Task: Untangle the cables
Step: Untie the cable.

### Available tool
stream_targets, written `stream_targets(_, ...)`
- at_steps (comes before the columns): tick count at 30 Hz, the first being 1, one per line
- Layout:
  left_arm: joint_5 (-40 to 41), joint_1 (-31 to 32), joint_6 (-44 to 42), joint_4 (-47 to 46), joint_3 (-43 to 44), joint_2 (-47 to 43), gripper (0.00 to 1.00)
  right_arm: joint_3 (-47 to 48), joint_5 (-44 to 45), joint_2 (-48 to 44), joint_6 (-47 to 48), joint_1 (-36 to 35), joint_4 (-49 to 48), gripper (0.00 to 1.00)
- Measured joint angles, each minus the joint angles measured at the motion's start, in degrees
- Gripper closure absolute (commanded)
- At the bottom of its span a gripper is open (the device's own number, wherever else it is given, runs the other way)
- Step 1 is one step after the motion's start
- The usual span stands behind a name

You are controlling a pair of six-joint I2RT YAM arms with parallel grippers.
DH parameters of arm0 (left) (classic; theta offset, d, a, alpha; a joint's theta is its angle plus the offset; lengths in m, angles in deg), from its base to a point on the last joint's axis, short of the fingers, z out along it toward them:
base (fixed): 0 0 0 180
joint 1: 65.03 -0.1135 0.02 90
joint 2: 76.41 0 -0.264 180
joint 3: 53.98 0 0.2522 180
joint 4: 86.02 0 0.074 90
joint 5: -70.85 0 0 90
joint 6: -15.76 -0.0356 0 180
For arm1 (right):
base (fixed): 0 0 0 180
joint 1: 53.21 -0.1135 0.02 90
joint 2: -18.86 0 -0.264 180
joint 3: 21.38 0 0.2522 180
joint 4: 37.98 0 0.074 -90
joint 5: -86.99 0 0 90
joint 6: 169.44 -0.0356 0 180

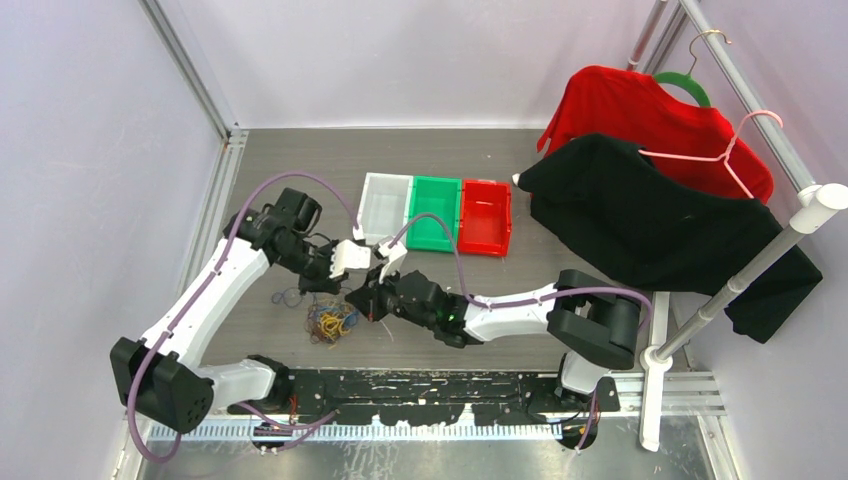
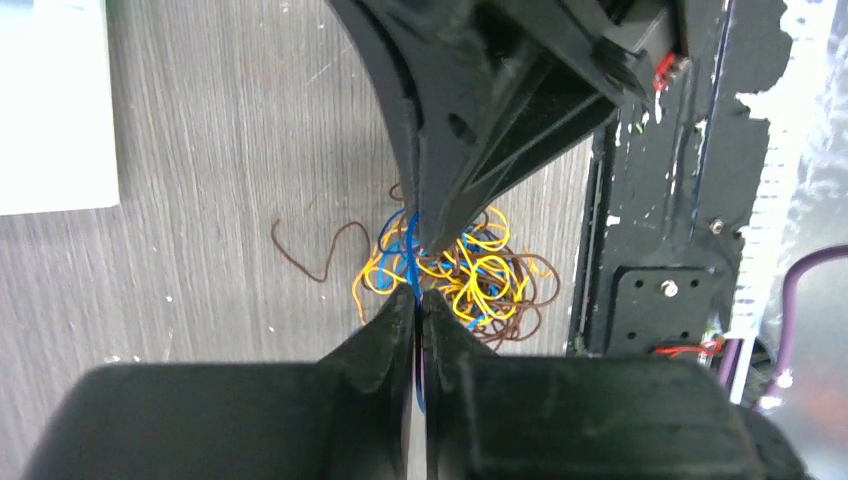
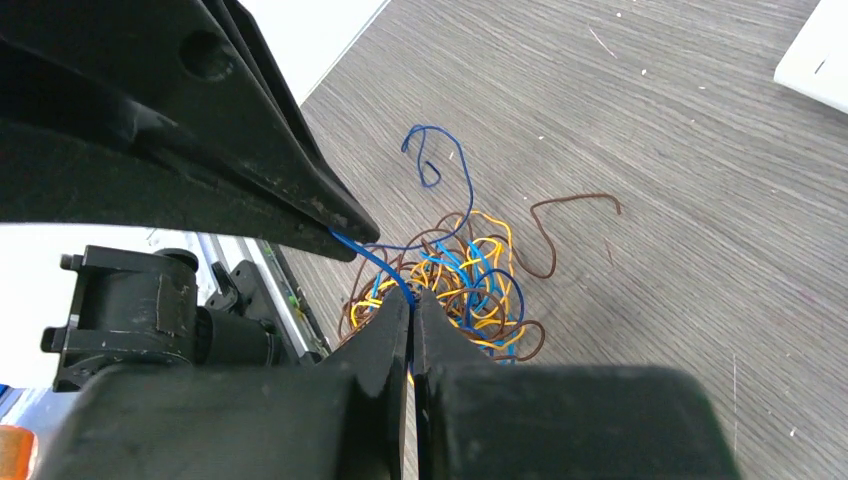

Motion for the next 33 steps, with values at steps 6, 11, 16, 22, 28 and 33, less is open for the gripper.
stream_targets(6, 0.0, 0.0, 5.5, -2.2, 0.3, -1.5, 1.0, -0.8, 1.6, 0.0, -0.8, 0.0, -1.5, 0.66)
stream_targets(11, -1.6, 0.4, 16.4, -2.8, 6.6, -4.6, 1.0, -0.8, 7.7, 0.0, -0.9, 0.0, -1.9, 0.66)
stream_targets(16, -6.0, 1.0, 24.4, -1.4, 13.5, -6.2, 1.0, -0.7, 14.8, 0.0, 0.5, 0.0, -2.7, 0.64)
stream_targets(22, -9.3, 1.6, 30.5, 0.8, 15.7, -6.3, 1.0, 0.5, 17.1, 0.0, 1.8, 0.3, -4.4, 0.56)
stream_targets(28, -9.7, 1.8, 32.9, 0.9, 16.2, -6.4, 1.0, 0.1, 17.1, -0.3, 1.4, 0.3, -4.9, 0.53)
stream_targets(33, -8.7, 2.1, 33.3, 0.7, 16.3, -7.0, 1.0, -5.8, 16.6, -5.5, 0.4, 0.3, -4.9, 0.5)
